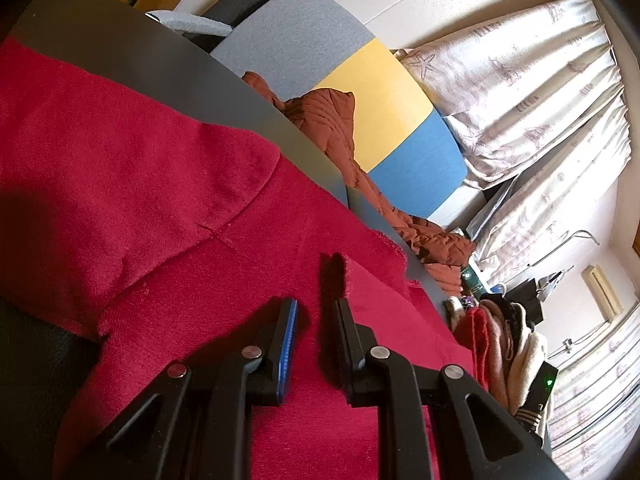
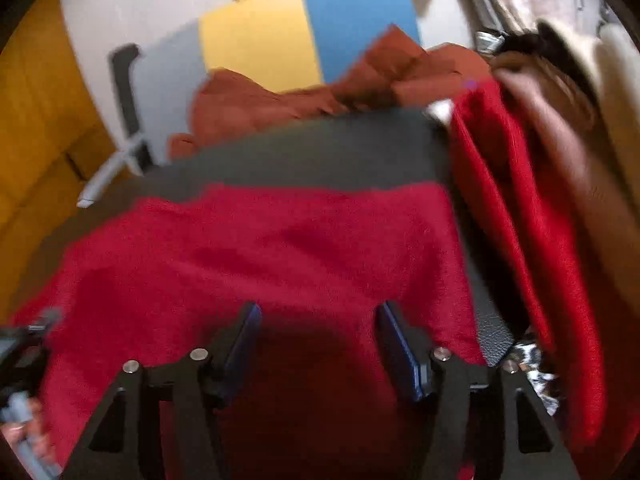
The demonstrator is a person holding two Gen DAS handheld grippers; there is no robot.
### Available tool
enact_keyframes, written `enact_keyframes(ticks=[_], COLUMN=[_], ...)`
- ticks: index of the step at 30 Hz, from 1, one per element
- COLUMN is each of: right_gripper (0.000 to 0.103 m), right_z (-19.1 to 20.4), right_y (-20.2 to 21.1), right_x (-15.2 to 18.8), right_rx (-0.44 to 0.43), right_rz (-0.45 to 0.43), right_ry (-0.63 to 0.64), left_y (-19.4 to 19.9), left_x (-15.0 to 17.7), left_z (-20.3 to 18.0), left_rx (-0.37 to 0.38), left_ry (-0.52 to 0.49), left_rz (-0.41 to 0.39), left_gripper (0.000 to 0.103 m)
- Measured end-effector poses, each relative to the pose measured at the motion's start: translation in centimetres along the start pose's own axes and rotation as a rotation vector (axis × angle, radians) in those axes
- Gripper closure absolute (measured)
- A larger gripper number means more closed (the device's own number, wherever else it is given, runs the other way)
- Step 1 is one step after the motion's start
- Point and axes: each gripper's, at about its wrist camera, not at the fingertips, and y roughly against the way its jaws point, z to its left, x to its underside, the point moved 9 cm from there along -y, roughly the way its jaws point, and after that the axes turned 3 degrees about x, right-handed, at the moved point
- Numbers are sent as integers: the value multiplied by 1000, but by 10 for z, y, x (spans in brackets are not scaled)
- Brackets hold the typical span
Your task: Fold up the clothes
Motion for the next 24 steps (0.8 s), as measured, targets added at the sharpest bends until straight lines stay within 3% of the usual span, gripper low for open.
enact_keyframes(ticks=[3, 6, 8, 10, 11, 13, 15, 19, 22, 24], right_gripper=[32, 21, 21, 23, 22, 17, 23, 24, 24, 24], right_z=[10, 3, 3, -9, -16, -50, -80, -72, -8, 31], right_y=[-2, 6, 12, 26, 30, 37, 42, 87, 98, 88], right_x=[0, 4, 2, 1, 0, 6, 11, 2, 0, 8], right_rx=[51, -22, -62, -49, -36, 77, 179, 79, -71, -110], right_rz=[-1, 6, 14, -22, -47, -35, -5, -104, -134, -129], right_ry=[62, 45, 64, 73, 69, 42, -12, -155, -85, 8], left_y=[0, 5, 7, 9, 9, 8, 8, 10, 24, 34], left_x=[0, -2, -2, -2, -2, -2, -3, -4, -12, -18], left_z=[0, 3, 5, 7, 8, 7, 7, 8, 16, 22], left_rx=[-9, -20, -27, -27, -27, -37, -43, -53, -88, -113], left_ry=[-3, 7, 12, 16, 17, 10, 6, 10, 13, 15], left_rz=[0, -16, -25, -30, -30, -28, -28, -37, -50, -59], left_gripper=[85, 85, 85, 85, 85, 85, 85, 85, 85, 85])
